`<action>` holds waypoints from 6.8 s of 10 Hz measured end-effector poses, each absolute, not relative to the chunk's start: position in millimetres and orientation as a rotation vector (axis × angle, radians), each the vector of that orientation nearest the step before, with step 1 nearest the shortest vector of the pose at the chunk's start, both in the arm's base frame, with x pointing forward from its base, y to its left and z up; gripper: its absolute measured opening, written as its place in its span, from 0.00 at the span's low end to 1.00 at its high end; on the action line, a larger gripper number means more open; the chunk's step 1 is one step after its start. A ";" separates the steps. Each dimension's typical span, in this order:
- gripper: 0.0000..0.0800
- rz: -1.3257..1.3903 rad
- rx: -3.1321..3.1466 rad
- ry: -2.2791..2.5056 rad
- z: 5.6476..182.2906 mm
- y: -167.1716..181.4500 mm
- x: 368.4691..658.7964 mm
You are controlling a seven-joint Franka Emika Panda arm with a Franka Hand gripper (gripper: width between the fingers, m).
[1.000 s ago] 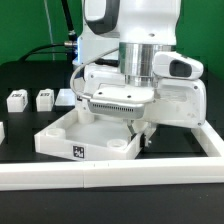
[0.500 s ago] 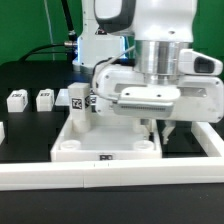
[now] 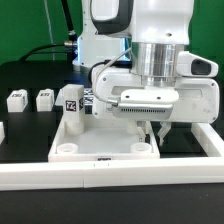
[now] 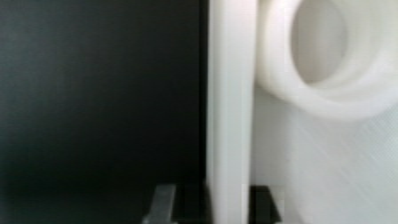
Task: Assemble square table
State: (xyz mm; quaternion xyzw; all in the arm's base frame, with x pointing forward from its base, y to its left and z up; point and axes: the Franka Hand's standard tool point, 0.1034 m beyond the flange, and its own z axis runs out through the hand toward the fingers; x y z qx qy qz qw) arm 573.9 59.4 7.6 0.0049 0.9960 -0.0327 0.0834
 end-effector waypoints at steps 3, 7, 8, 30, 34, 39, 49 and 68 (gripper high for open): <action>0.08 -0.066 -0.033 2.989 8.0 99.9 579.4; 0.08 -0.075 -0.061 3.012 7.7 121.4 583.5; 0.08 -0.091 -0.063 3.023 7.9 122.6 583.6; 0.81 -0.259 0.162 2.935 100.5 51.7 593.0; 0.81 -0.279 0.540 2.877 109.1 -18.4 582.3; 0.81 -0.222 0.978 2.738 107.6 -12.5 581.9; 0.81 -0.259 2.089 2.132 88.9 -65.3 523.2; 0.81 -0.352 3.121 0.329 53.7 -137.8 430.4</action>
Offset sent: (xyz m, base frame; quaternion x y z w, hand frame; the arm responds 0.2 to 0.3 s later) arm 0.0178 0.0596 0.0027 -0.0490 0.0039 -0.0033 0.9988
